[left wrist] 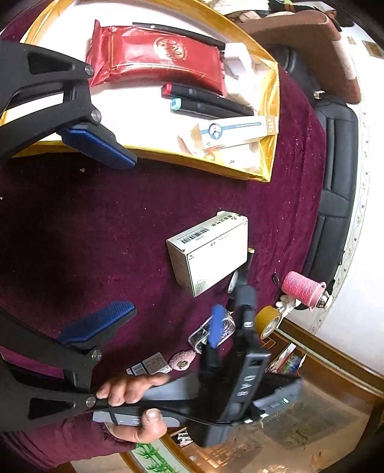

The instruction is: Organize objects

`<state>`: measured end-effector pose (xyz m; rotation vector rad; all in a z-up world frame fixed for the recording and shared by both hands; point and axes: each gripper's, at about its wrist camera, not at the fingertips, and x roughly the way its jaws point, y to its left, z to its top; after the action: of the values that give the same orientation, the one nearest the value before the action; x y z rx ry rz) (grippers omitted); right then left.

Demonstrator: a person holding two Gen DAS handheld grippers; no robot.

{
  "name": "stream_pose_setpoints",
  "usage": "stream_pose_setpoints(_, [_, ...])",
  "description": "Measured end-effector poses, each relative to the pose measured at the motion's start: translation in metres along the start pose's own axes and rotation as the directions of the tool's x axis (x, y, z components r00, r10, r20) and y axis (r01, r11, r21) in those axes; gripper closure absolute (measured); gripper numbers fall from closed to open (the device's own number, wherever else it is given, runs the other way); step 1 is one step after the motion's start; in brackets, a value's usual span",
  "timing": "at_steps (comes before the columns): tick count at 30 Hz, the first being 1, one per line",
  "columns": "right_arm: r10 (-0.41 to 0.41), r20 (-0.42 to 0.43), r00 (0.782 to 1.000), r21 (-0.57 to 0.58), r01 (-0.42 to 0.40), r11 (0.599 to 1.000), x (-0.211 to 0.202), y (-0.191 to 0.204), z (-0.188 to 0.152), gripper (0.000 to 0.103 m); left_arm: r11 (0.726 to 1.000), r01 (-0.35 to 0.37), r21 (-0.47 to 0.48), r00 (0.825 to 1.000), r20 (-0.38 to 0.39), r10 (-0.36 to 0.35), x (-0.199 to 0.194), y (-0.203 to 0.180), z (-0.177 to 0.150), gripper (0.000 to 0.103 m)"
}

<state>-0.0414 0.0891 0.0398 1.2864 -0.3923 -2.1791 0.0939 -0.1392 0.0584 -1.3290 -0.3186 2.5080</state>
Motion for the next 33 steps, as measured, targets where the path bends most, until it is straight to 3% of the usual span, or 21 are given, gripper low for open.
stream_pose_setpoints(4, [-0.093,0.036,0.995,0.006,0.093,0.996,0.009,0.012,0.006,0.009,1.000,-0.006,-0.010,1.000,0.000,0.006,-0.001,0.000,-0.002,0.013])
stream_pose_setpoints(13, [-0.219,-0.067,0.973,-0.038,0.217,0.976,0.072,0.036,0.004,0.012,1.000,-0.003,-0.012,1.000,0.014,0.004,-0.009,0.003,-0.006,0.013])
stream_pose_setpoints(17, [0.004,-0.228,0.974,0.025,0.002,1.000,0.069,0.036,-0.020,0.019,1.000,-0.011,-0.011,1.000,0.015,0.011,-0.008,0.005,-0.006,0.013])
stream_pose_setpoints(19, [0.022,-0.210,0.978,0.016,-0.019,1.000,0.053,0.035,-0.027,0.019,1.000,-0.012,-0.012,1.000,0.015,0.012,-0.005,0.004,-0.004,0.013])
stream_pose_setpoints(21, [-0.059,-0.122,0.991,-0.014,0.057,0.998,0.025,0.027,-0.031,0.019,1.000,-0.024,0.000,1.000,0.012,0.024,-0.001,0.001,0.000,0.013])
stream_pose_setpoints(24, [-0.175,0.001,0.985,0.005,0.175,0.985,-0.011,0.003,-0.032,0.017,0.996,-0.067,0.055,0.997,0.033,0.065,0.007,-0.008,0.011,0.013])
stream_pose_setpoints(26, [-0.185,0.035,0.982,0.063,0.183,0.981,-0.027,-0.017,-0.035,0.016,0.983,-0.127,0.136,0.991,0.061,0.120,0.016,-0.019,0.021,0.013])
stream_pose_setpoints(29, [-0.178,0.052,0.983,0.125,0.170,0.977,-0.039,-0.035,-0.041,0.016,0.941,-0.218,0.258,0.976,0.079,0.204,0.042,-0.033,0.037,0.013])
stream_pose_setpoints(33, [-0.162,0.059,0.985,0.154,0.151,0.976,-0.046,-0.043,-0.051,0.016,0.929,-0.225,0.295,0.970,-0.025,0.243,0.081,-0.031,0.053,0.013])
